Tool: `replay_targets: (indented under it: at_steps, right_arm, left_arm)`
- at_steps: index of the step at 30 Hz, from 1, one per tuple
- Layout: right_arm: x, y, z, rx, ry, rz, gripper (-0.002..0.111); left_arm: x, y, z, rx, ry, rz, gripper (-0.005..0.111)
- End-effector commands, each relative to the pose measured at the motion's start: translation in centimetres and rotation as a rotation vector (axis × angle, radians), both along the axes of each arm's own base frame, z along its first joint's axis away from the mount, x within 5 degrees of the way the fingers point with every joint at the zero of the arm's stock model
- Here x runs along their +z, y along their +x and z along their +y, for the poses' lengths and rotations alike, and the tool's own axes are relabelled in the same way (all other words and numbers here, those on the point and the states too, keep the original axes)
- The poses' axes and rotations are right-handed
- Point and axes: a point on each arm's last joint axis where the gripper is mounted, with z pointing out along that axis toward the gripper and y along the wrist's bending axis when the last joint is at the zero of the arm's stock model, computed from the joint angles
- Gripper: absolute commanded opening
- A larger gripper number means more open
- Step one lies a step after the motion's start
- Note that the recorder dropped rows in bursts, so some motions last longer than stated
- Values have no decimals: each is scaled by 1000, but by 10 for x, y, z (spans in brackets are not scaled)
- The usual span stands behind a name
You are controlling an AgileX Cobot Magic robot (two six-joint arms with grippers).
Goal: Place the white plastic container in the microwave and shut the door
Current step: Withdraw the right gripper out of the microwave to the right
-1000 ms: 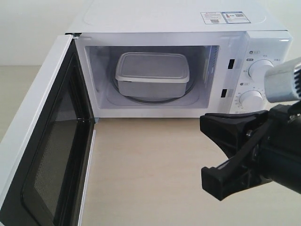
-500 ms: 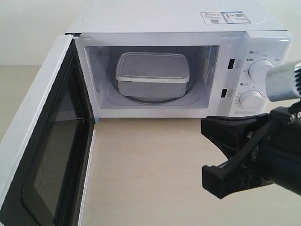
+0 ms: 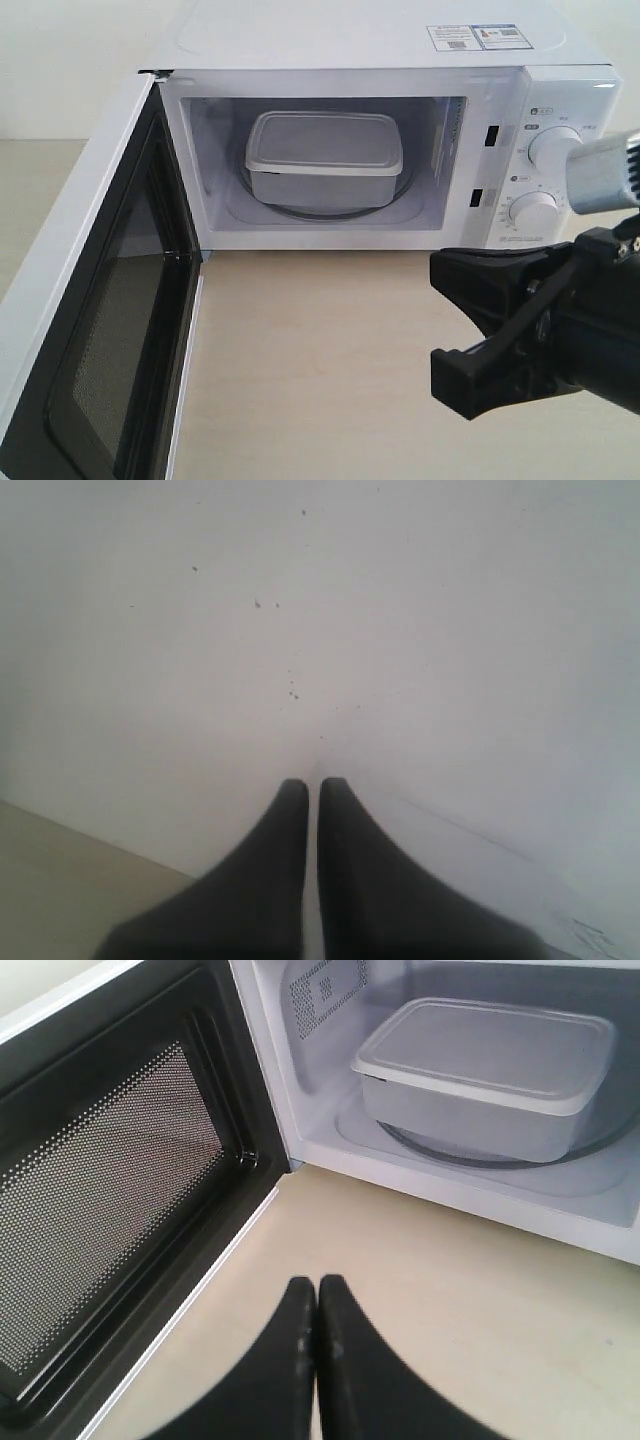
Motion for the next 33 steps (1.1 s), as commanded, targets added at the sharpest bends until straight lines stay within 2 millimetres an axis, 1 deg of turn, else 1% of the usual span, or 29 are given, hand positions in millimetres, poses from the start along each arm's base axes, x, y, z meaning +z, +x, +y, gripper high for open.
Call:
replay_targets:
  at_steps: [1,7,11,27,30,33]
  right_arm:
    - [-1,0,-1,-1,-14,-13,0]
    - [-1,0,-1,4,-13,-11,0]
    - [-1,0,-1,3,-12,-10,0]
    - [0,0,-1,2,-6,-10,0]
    - [7,3,-12,-17,46,-14,0]
    - [17,8,-30,-69,117,-25,0]
  left_arm:
    - [7,3,0,-3,-9,65,4]
    - [7,3,0,1,3,62,4]
    - [7,3,1,13,72,61,4]
    - [7,3,1,14,75,61,4]
    - [7,3,1,14,75,61,4]
    - [7,3,1,14,75,61,4]
